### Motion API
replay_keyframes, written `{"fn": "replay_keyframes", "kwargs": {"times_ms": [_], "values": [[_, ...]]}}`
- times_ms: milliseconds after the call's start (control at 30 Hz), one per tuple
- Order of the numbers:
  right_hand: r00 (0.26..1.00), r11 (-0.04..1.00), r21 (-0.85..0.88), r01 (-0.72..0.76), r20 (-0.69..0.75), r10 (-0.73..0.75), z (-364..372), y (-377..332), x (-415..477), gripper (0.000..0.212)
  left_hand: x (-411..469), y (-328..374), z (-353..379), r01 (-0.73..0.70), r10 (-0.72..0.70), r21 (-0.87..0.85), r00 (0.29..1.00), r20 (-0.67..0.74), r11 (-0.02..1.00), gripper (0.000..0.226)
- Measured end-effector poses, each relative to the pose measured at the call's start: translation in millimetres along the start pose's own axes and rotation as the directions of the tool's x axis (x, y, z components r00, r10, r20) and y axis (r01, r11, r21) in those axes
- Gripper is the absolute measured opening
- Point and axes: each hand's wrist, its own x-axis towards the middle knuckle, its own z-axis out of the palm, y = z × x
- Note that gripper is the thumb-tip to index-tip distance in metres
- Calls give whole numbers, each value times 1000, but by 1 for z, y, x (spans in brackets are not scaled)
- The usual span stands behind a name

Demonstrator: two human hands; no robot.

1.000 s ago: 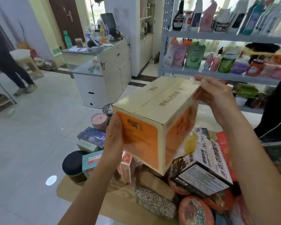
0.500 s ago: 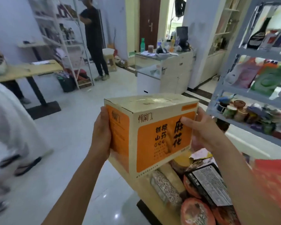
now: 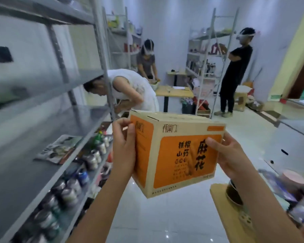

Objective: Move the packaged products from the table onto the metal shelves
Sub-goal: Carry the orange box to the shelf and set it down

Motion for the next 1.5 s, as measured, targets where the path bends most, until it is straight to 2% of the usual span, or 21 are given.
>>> {"fn": "replay_keyframes", "kwargs": {"times_ms": [100,167,267,300,367,433,567,700,800,933,967,1100,1233,1300,1367,1433,1500], "values": [[992,999,31,14,123,-18,58,8,35,113,16,9,-49,-67,67,25,998,-9,997,33],[978,998,56,34,206,-44,96,14,57,109,27,13,-80,-104,104,73,995,-5,992,36],[949,992,111,56,304,-88,151,21,86,98,41,14,-123,-171,172,213,985,13,962,70],[942,990,130,62,321,-101,169,23,95,101,45,13,-136,-173,175,268,984,15,948,73],[925,983,167,77,356,-133,205,27,110,104,53,15,-161,-158,165,326,986,6,932,76],[904,973,209,99,389,-175,236,29,123,96,64,16,-185,-140,147,342,989,6,929,90],[861,945,304,123,441,-254,281,33,147,81,89,16,-222,-89,52,427,994,96,900,117],[836,937,328,124,474,-276,310,38,179,86,116,11,-234,-43,-9,502,995,101,864,135],[825,930,345,123,485,-289,330,42,214,86,142,2,-234,-50,43,616,999,27,787,134],[783,921,371,115,537,-314,354,45,274,50,184,-16,-230,-47,117,684,991,-57,728,131],[773,920,374,116,548,-320,360,47,291,49,196,-21,-228,-35,129,695,988,-84,718,131],[743,922,369,115,585,-326,386,53,369,77,253,-38,-215,38,208,741,949,-237,671,133],[691,929,350,124,641,-334,418,51,447,84,317,-50,-196,38,285,769,916,-282,638,132],[672,931,349,111,663,-329,436,52,483,80,348,-59,-192,55,308,796,904,-296,603,133],[659,934,342,100,680,-320,451,56,517,62,380,-73,-191,83,312,819,899,-308,568,130],[645,942,320,104,699,-309,465,59,549,53,410,-87,-193,110,296,812,896,-330,572,122],[628,948,300,108,719,-299,481,60,580,54,439,-99,-198,138,281,789,886,-369,599,106]]}}
